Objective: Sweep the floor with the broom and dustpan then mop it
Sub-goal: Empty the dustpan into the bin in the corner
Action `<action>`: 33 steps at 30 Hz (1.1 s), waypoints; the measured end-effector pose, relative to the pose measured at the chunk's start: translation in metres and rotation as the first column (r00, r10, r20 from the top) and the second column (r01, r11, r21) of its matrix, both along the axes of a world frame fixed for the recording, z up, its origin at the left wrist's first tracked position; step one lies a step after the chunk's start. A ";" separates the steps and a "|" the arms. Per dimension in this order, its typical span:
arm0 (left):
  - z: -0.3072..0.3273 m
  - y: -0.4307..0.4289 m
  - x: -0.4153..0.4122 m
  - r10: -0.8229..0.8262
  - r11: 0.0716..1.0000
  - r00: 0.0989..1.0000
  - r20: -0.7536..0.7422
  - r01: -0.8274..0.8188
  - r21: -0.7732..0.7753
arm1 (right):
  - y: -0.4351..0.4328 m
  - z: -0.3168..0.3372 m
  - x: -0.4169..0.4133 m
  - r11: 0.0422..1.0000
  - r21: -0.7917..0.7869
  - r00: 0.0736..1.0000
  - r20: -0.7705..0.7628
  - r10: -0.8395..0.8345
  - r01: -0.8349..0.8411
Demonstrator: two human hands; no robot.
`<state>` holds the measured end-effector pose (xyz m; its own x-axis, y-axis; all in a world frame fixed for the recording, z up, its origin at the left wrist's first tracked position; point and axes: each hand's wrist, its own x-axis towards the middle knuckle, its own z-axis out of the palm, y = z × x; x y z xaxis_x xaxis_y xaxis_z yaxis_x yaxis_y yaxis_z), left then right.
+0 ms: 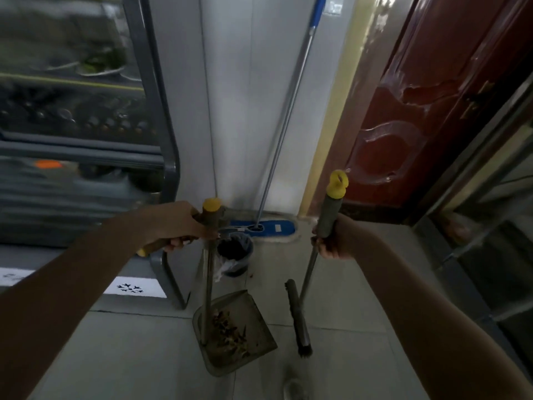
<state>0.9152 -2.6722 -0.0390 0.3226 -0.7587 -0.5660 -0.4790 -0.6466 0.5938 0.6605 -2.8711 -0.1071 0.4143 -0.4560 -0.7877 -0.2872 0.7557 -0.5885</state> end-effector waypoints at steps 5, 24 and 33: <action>-0.004 -0.043 -0.020 0.191 0.982 0.972 -0.137 -0.188 0.034 | -0.074 -0.010 0.005 0.992 0.068 0.994 -0.025 0.110 -0.108; -0.023 -0.133 -0.046 0.481 0.854 0.784 -0.392 -0.521 0.007 | -0.188 -0.024 0.055 0.926 0.335 0.982 0.015 -0.189 0.173; -0.026 -0.132 -0.030 0.491 0.814 0.639 -0.592 -0.579 0.049 | -0.204 -0.026 0.087 0.949 0.288 0.992 -0.034 -0.121 0.126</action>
